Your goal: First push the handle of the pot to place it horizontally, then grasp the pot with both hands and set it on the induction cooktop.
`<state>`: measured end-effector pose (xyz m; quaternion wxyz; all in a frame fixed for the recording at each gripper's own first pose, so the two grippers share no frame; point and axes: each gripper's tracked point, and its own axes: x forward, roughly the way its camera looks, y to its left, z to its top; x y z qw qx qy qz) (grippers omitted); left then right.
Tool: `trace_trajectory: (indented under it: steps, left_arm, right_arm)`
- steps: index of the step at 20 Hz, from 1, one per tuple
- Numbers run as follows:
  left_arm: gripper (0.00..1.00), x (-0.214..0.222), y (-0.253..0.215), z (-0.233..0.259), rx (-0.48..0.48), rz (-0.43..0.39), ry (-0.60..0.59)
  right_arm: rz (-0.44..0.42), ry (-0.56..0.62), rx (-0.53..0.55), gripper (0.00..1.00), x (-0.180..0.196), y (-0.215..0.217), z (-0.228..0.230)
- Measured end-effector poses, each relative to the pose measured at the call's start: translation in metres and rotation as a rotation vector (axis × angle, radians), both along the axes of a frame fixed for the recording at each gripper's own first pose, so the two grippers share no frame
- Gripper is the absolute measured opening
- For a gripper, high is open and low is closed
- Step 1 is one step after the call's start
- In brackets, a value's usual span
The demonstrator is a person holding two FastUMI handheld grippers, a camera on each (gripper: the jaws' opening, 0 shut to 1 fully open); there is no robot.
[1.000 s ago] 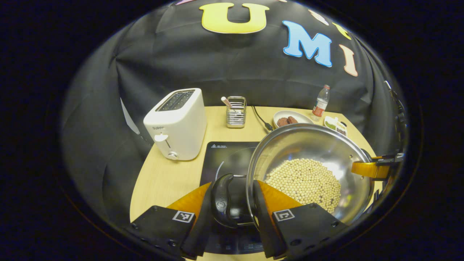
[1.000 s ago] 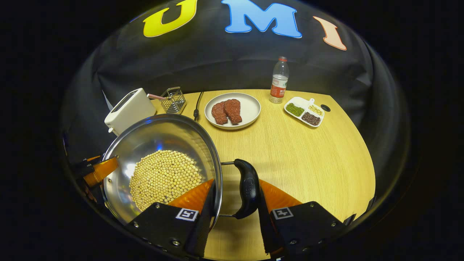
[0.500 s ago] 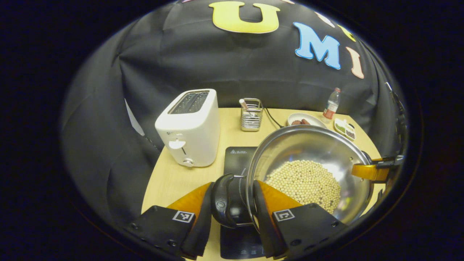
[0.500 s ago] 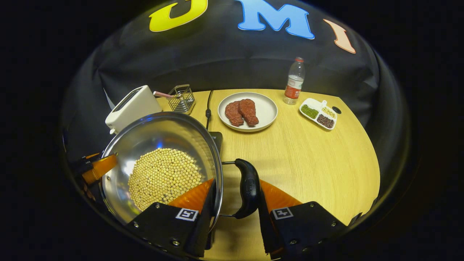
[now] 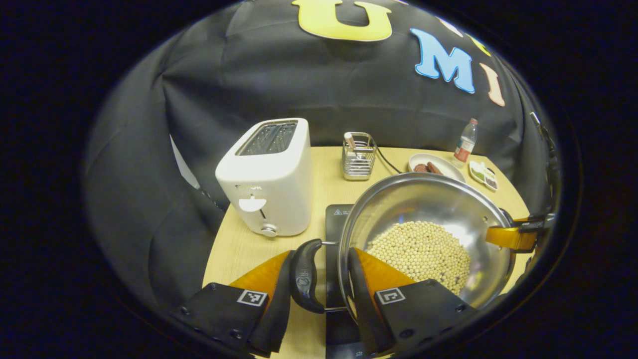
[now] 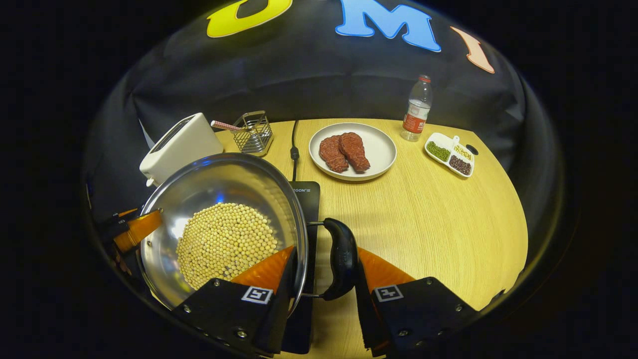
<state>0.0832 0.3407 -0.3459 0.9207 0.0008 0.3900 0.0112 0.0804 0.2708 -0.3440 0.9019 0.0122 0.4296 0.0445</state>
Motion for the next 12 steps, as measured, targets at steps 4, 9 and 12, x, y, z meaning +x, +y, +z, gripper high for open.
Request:
trace_trajectory:
  steps: [4, 9, 12]
  left_arm:
    - [0.65, 0.003, 0.001, -0.008, -0.004, -0.008, 0.003]
    - [0.69, 0.009, 0.004, -0.011, -0.007, -0.005, -0.018]
    - [0.64, 0.012, 0.007, -0.011, -0.017, 0.006, -0.032]
  right_arm:
    - [-0.007, 0.005, -0.008, 0.6, 0.002, 0.002, -0.006]
    - [-0.01, -0.011, -0.007, 0.6, 0.008, 0.004, -0.01]
    - [-0.008, -0.019, 0.002, 0.59, 0.012, 0.006, -0.01]
